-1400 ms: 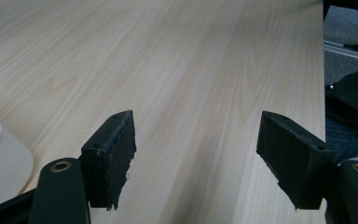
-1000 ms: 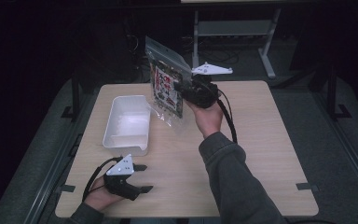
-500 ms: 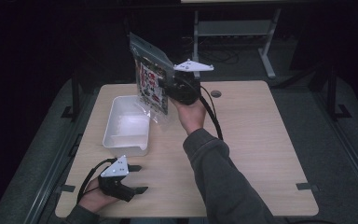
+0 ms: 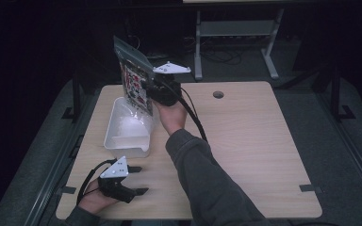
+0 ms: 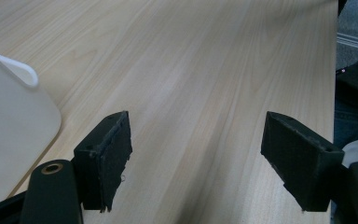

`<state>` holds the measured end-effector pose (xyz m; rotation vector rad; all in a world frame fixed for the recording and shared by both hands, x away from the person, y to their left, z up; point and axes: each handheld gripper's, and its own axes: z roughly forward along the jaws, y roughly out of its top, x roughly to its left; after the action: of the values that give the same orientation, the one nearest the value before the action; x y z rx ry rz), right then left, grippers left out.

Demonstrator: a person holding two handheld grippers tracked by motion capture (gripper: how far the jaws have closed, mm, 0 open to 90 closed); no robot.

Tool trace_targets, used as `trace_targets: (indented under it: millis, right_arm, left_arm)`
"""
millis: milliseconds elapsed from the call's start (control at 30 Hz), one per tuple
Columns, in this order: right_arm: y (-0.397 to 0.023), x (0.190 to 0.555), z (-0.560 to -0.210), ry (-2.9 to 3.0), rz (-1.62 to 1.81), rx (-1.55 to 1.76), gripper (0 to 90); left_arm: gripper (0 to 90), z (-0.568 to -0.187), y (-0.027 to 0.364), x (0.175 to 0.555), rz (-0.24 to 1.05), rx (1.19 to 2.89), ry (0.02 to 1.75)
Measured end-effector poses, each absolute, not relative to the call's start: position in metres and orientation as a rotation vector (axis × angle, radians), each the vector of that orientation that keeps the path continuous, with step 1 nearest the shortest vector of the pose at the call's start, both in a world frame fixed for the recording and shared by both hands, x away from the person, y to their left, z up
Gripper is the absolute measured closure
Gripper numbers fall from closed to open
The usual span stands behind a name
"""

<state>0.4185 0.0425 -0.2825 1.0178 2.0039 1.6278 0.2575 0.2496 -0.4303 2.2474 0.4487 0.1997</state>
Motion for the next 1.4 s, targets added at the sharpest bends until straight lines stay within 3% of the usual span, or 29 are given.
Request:
trace_targets:
  millis: [1400]
  right_arm:
    - [0.099,0.434,-0.361,2.009,1.542,1.14,74.3]
  left_arm:
    - [23.8,-0.432,0.25,0.259,0.187,2.256,0.438]
